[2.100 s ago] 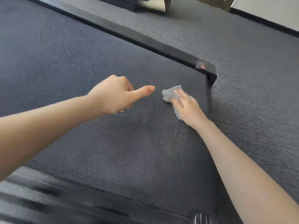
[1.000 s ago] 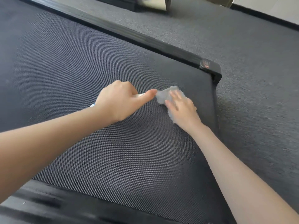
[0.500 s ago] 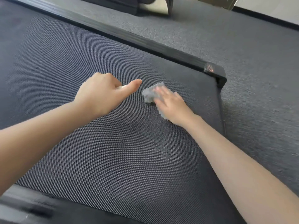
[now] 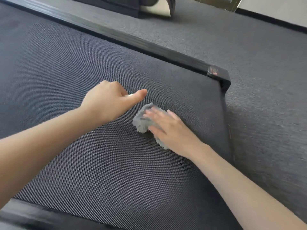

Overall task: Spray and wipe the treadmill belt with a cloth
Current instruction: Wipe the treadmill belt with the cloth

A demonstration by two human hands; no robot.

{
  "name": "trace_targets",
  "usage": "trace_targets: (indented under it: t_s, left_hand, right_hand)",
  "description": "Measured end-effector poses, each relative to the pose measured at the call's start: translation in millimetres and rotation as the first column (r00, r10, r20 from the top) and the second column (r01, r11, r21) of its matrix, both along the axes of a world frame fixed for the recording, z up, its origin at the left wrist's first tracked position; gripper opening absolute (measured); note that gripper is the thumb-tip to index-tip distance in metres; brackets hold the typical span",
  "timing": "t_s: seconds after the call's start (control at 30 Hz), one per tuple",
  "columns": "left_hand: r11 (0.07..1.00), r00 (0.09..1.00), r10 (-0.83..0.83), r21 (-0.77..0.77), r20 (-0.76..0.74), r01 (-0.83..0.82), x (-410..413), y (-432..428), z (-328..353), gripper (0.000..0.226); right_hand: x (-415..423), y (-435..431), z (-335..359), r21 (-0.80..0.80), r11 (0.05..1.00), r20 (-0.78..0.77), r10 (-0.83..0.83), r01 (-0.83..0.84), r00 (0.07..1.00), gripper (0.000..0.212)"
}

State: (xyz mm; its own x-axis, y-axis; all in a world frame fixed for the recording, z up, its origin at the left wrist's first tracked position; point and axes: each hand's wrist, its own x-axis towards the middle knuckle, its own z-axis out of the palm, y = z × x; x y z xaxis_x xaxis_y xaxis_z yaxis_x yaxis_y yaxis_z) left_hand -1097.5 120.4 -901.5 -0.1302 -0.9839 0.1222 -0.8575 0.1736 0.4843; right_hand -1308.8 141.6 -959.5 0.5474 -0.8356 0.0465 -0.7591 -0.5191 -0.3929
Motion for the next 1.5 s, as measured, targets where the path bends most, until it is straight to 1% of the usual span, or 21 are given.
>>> trace_targets:
  t_s: [0.07, 0.1, 0.17, 0.2, 0.27, 0.37, 0.47, 0.57, 0.7, 0.73, 0.83, 0.9, 0.97, 1.07, 1.17, 1.23, 1.3, 1.37, 1.43, 1.5]
  left_hand:
    - [1.000, 0.999, -0.007, 0.025, 0.038, 0.006, -6.7, -3.2, -0.2, 0.091]
    - [0.999, 0.998, -0.011, 0.036, 0.059, 0.009, -11.0, -7.3, -0.1, 0.089]
    - [0.999, 0.996, -0.011, 0.050, 0.090, 0.007, -21.2, -19.6, 0.9, 0.085]
    - [0.998, 0.995, -0.006, 0.057, 0.097, 0.000, -27.7, -26.5, 2.1, 0.083]
    - [0.999, 0.994, 0.017, 0.049, 0.110, -0.022, -41.8, -38.1, 4.7, 0.077]
    - [0.997, 0.988, 0.071, -0.029, 0.140, -0.068, -56.6, -48.6, 4.4, 0.067]
    - [0.993, 0.979, 0.102, -0.084, 0.177, -0.089, -60.8, -53.1, 0.6, 0.063]
    - [0.997, 0.977, 0.078, -0.037, 0.199, -0.072, -64.3, -56.3, 1.4, 0.063]
    - [0.995, 0.987, 0.058, 0.071, 0.153, -0.070, -68.1, -55.8, 0.4, 0.067]
    - [0.996, 0.988, 0.062, 0.061, 0.142, -0.071, -67.0, -53.8, -1.5, 0.067]
    - [0.996, 0.992, 0.078, -0.039, 0.095, -0.074, -62.2, -43.9, -6.5, 0.069]
    - [0.996, 0.995, 0.074, -0.059, 0.060, -0.070, -59.6, -38.7, -6.7, 0.069]
    - [0.997, 0.997, 0.072, -0.007, 0.023, -0.072, -57.4, -37.0, -2.8, 0.069]
    - [0.995, 0.998, 0.042, 0.090, 0.041, -0.045, -53.3, -36.2, 3.8, 0.074]
    - [0.992, 1.000, 0.010, 0.125, 0.015, -0.012, -45.9, -29.9, 10.8, 0.080]
    - [0.993, 1.000, 0.001, 0.120, -0.029, 0.002, -38.5, -26.4, 14.9, 0.081]
    - [0.995, 0.999, 0.005, 0.100, -0.051, 0.000, -29.8, -25.0, 17.7, 0.083]
    - [0.997, 0.997, 0.023, 0.081, -0.072, -0.017, -21.6, -24.1, 19.2, 0.084]
    - [0.997, 0.991, 0.043, 0.070, -0.125, -0.034, -13.7, -21.9, 19.0, 0.083]
    - [0.996, 0.986, 0.072, 0.058, -0.153, -0.064, -8.1, -19.0, 17.9, 0.083]
  right_hand:
    - [-17.6, -18.0, 3.2, -0.055, 0.992, 0.030, -0.112, 0.114, 0.993, 0.041]
    - [-30.1, -28.4, 3.9, -0.055, 0.977, 0.039, -0.203, 0.205, 0.978, 0.039]
    - [-58.5, -47.6, 1.6, -0.019, 0.915, -0.003, -0.403, 0.403, 0.915, 0.043]
    - [-71.2, -56.0, -1.8, -0.008, 0.881, -0.029, -0.473, 0.473, 0.880, 0.046]
    - [-86.6, -67.3, -9.5, 0.011, 0.839, -0.035, -0.543, 0.544, 0.839, 0.050]
    - [-89.4, -70.5, -18.7, -0.019, 0.831, -0.003, -0.556, 0.556, 0.831, 0.052]
    - [-87.9, -69.5, -20.0, -0.057, 0.831, 0.015, -0.554, 0.554, 0.832, 0.052]
    - [-88.4, -69.9, -20.4, -0.067, 0.833, 0.004, -0.551, 0.550, 0.835, 0.052]
    - [-87.5, -67.8, -17.5, -0.062, 0.838, -0.004, -0.544, 0.543, 0.839, 0.053]
    - [-86.8, -66.8, -16.4, -0.056, 0.838, -0.003, -0.545, 0.544, 0.839, 0.052]
    - [-85.1, -63.5, -12.2, -0.035, 0.833, 0.006, -0.552, 0.552, 0.834, 0.052]
    - [-82.3, -63.5, -8.4, -0.023, 0.827, 0.012, -0.561, 0.561, 0.827, 0.052]
    - [-76.8, -64.8, -5.0, -0.011, 0.812, 0.003, -0.584, 0.584, 0.812, 0.052]
    - [-62.9, -71.2, 1.5, -0.012, 0.802, -0.020, -0.598, 0.598, 0.801, 0.051]
    - [-44.0, -85.1, 4.3, -0.011, 0.813, -0.070, -0.581, 0.582, 0.811, 0.051]
    - [-24.0, -90.6, 3.5, 0.011, 0.846, -0.082, -0.530, 0.532, 0.844, 0.052]
    - [-0.6, -79.4, 1.9, 0.020, 0.910, -0.031, -0.414, 0.415, 0.910, 0.051]
    - [16.1, -49.6, 0.6, 0.000, 0.971, 0.023, -0.238, 0.238, 0.971, 0.049]
    - [22.6, -15.1, -2.4, -0.041, 0.998, 0.047, -0.048, 0.050, 0.998, 0.049]
    - [13.9, -6.6, -6.9, -0.038, 0.999, 0.006, 0.026, -0.026, 1.000, 0.050]
